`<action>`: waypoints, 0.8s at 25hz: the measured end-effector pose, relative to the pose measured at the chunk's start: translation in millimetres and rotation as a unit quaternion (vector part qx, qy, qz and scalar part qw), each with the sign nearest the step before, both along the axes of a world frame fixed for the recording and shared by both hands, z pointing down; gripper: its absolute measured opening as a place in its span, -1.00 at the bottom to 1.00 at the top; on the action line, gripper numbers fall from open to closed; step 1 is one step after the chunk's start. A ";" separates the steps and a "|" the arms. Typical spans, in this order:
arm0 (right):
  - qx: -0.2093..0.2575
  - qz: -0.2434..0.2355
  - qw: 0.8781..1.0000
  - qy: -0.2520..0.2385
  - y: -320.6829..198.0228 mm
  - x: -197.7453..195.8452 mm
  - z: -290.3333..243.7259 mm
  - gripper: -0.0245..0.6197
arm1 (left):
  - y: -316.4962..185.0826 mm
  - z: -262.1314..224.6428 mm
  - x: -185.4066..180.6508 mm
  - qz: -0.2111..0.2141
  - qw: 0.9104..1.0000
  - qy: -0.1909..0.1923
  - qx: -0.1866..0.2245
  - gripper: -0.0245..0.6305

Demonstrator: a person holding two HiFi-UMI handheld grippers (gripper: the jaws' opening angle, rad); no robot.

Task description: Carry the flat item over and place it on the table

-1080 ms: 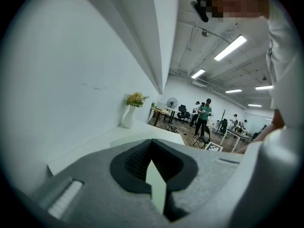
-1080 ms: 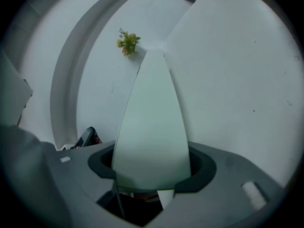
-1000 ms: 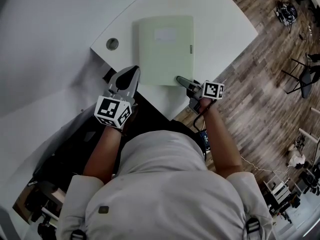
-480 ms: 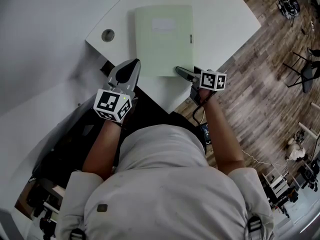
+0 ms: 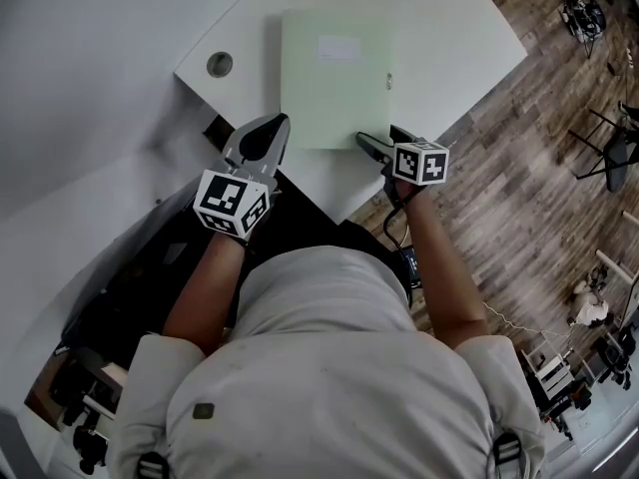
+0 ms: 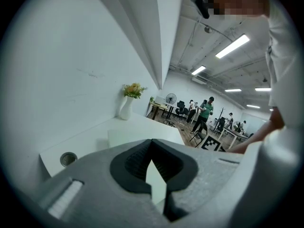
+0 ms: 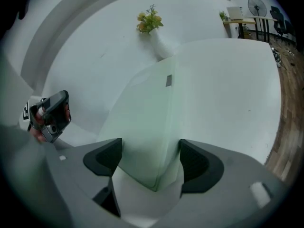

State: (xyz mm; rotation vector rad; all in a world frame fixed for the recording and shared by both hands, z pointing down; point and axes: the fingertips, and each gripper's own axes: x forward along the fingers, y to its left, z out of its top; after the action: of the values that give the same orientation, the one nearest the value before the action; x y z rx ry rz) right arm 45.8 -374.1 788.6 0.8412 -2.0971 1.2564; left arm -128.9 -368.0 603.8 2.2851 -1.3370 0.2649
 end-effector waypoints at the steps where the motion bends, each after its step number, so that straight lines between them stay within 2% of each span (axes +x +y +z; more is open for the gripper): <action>1: 0.001 -0.001 1.000 0.001 0.2 -0.1 -0.7 0.30 | 1.1 -0.4 1.1 0.000 1.000 0.000 -0.001 -0.93; 5: 0.032 -0.018 0.999 0.020 -0.6 -0.3 -10.5 0.26 | 5.8 -8.8 6.9 0.004 1.000 -0.001 0.002 -0.93; 10: 0.098 -0.053 0.991 0.070 -0.3 4.0 -27.0 0.06 | 12.0 -16.6 12.5 0.005 1.000 -0.004 0.011 -0.93; 15: 0.192 -0.090 0.974 0.084 6.2 4.1 -79.6 -0.10 | 22.9 -34.4 29.1 0.009 0.999 -0.007 0.031 -0.93; 20: 0.279 -0.098 0.953 0.064 17.3 6.4 -145.7 -0.31 | 37.9 -61.4 44.3 0.007 0.998 -0.001 0.056 -0.93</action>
State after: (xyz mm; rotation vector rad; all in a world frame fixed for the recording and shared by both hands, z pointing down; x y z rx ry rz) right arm 52.1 -356.8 642.9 0.8843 -2.3897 0.4868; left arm -84.7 -330.1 542.4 2.3867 -1.3681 0.2012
